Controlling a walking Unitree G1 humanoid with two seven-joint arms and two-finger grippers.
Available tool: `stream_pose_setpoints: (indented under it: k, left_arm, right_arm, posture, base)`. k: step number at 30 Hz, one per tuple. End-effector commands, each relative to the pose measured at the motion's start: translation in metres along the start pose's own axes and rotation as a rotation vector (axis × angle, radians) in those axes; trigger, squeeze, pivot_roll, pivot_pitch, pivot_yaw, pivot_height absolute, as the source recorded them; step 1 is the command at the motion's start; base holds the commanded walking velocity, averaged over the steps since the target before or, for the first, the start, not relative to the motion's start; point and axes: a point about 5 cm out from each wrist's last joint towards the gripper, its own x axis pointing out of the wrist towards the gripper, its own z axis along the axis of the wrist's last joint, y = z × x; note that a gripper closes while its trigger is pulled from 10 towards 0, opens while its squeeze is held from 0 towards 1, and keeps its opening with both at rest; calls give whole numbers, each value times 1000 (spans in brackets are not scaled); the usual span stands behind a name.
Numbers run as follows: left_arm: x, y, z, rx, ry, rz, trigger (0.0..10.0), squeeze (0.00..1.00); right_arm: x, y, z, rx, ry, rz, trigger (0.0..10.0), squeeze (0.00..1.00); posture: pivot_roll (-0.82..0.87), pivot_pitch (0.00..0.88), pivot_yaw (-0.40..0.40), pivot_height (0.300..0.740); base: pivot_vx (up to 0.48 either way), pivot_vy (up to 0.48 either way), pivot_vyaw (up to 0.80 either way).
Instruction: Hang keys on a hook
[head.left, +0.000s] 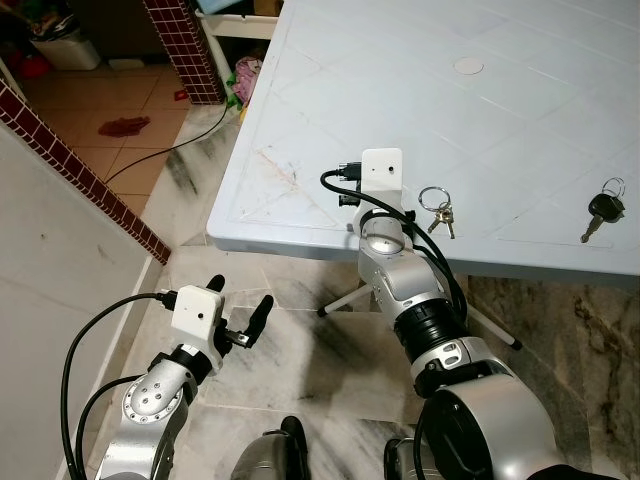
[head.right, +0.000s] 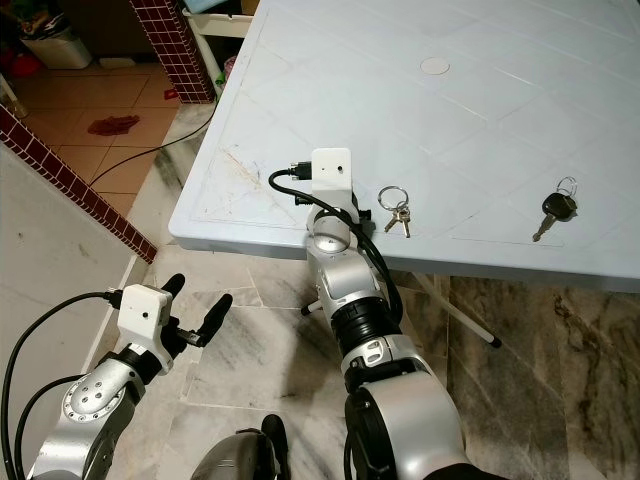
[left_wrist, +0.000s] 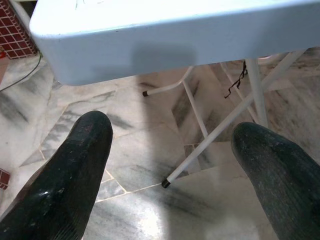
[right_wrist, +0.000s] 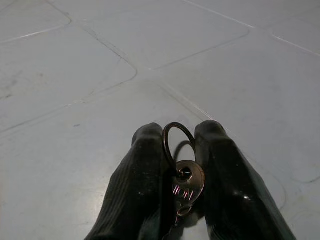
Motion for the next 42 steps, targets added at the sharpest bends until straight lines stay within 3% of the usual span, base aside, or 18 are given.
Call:
stream_pose_setpoints:
  k: [1,21,25,28,29,30,31,32,33,34,35,36,42]
  left_arm:
    - [-3,3,-4,-1,21,10,10000,0]
    - [0,4,-3,8,15,19,10000,0]
    - [1,5,-3,8,11,24,10000,0]
    - [2,5,-2,7,7,30,10000,0]
    - [2,5,-2,7,7,30,10000,0]
    - [2,5,-2,6,6,31,10000,0]
    - [3,4,-2,5,5,31,10000,0]
    - [3,4,-2,5,5,32,10000,0]
    - [4,3,-2,2,1,31,10000,0]
    - [5,3,-2,1,1,31,10000,0]
    - [5,3,-2,1,1,32,10000,0]
    - [6,2,-2,0,-1,33,10000,0]
    - [8,2,-1,-2,-7,39,10000,0]
  right_arm:
    - [-8,12,-31,4,142,39,0,0]
    - [-6,7,-26,-7,100,31,0,0]
    - [-6,5,-15,-26,10,32,0,0]
    - [-8,1,12,-40,-174,41,0,0]
    - [-8,1,12,-40,-174,41,0,0]
    - [-8,0,15,-45,-195,39,275,0]
    - [-10,-2,20,-46,-230,40,2902,0]
    - [-10,-2,22,-45,-243,40,2902,0]
    - [-13,-3,28,-51,-297,64,7882,0]
    - [-14,-3,29,-55,-309,64,7882,0]
    - [-14,-3,30,-52,-316,63,8627,0]
    - [-16,-4,32,-53,-333,70,10000,0]
    - [-22,-5,38,-68,-402,102,10000,0]
  posture:
    - [29,254,134,740]
    - [26,241,133,740]
    - [25,237,131,740]
    - [22,233,127,740]
    - [22,233,127,740]
    - [21,232,126,740]
    - [16,230,123,740]
    - [15,229,122,740]
    - [13,228,120,740]
    - [9,226,119,740]
    - [8,226,119,740]
    - [6,226,118,740]
    - [-1,224,115,740]
  base:
    - [0,0,0]
    - [0,0,0]
    - [0,0,0]
    - [0,0,0]
    - [0,0,0]
    - [0,0,0]
    - [0,0,0]
    - [0,0,0]
    - [0,0,0]
    - [0,0,0]
    - [0,0,0]
    - [0,0,0]
    - [0,0,0]
